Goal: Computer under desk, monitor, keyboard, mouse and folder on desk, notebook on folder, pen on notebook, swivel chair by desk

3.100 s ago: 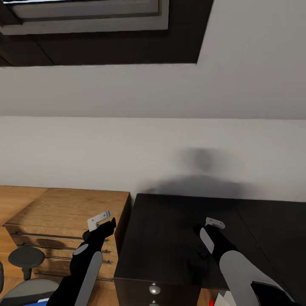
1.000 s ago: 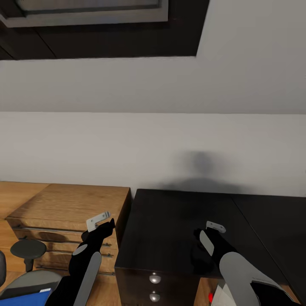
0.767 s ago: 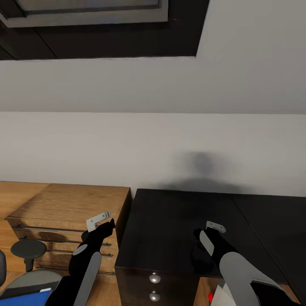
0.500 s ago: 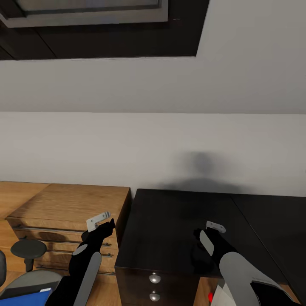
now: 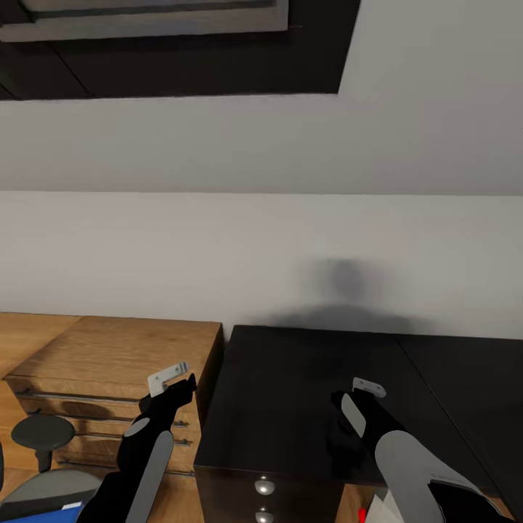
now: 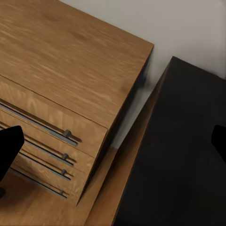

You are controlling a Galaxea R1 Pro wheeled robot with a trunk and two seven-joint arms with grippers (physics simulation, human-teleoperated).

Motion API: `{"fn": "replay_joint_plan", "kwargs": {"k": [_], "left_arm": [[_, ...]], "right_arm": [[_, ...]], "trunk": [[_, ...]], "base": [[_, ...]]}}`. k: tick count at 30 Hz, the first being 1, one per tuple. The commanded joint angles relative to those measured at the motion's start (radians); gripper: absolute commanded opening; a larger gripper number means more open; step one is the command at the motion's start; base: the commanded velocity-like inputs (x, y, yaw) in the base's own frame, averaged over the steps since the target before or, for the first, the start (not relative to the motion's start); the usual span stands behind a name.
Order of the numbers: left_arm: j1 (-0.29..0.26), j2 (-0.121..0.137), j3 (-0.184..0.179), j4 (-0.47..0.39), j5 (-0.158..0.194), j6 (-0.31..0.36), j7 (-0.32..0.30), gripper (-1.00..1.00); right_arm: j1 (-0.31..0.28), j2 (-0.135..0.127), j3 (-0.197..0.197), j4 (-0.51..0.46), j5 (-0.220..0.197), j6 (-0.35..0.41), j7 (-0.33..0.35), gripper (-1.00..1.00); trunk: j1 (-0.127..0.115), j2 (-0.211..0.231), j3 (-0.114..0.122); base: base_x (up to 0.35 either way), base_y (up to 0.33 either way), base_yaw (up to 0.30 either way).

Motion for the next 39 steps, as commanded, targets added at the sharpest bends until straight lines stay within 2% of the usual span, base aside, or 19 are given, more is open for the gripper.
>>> {"fn": "replay_joint_plan", "kwargs": {"k": [1, 39], "left_arm": [[-0.001, 0.000, -0.001, -0.001, 0.010, 0.002, 0.009, 1.00], [-0.001, 0.000, -0.001, -0.002, 0.009, 0.002, 0.009, 1.00]], "right_arm": [[0.000, 0.000, 0.001, -0.002, -0.010, 0.004, -0.006, 1.00], [0.000, 0.000, 0.009, -0.010, -0.001, 0.007, -0.010, 1.00]], "trunk": [[0.000, -0.001, -0.001], [0.000, -0.001, -0.001]], "base": [[0.060, 0.000, 0.000], [0.005, 0.000, 0.000]]}}
